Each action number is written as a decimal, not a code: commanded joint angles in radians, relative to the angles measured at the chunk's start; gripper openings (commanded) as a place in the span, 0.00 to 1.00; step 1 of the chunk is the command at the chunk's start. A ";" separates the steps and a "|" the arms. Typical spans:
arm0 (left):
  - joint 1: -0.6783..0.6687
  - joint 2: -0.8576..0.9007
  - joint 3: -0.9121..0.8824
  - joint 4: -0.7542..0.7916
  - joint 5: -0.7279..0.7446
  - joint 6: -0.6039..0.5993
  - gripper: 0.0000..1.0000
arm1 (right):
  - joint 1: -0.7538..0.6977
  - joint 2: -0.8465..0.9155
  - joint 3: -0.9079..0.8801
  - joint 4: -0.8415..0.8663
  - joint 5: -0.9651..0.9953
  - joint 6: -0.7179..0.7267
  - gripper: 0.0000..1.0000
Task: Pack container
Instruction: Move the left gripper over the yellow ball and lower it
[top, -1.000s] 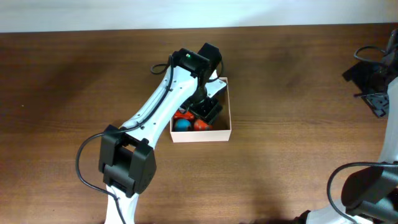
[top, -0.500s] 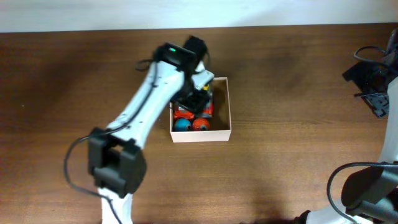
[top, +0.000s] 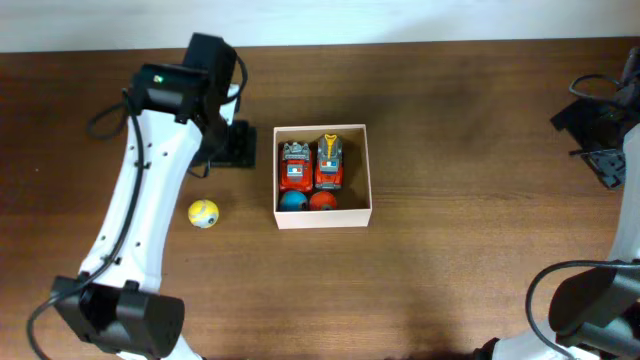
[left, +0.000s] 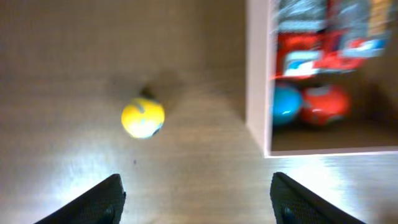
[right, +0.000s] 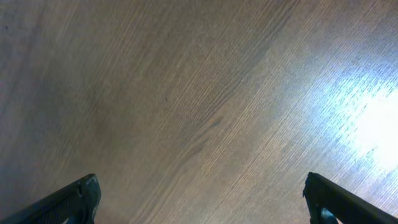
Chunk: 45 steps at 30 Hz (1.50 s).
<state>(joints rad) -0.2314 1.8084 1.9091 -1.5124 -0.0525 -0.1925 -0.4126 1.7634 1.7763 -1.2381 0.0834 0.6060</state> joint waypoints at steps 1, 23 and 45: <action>0.014 0.016 -0.127 0.038 -0.058 -0.077 0.79 | 0.000 0.000 -0.005 -0.001 -0.001 0.009 0.99; 0.117 0.016 -0.593 0.429 -0.118 -0.111 0.80 | 0.000 0.000 -0.005 -0.001 -0.001 0.009 0.99; 0.117 0.016 -0.738 0.598 -0.225 -0.155 0.87 | 0.000 0.000 -0.005 -0.001 -0.001 0.009 0.99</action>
<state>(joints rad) -0.1200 1.8236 1.2049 -0.9325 -0.2596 -0.3344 -0.4126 1.7634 1.7763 -1.2377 0.0834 0.6056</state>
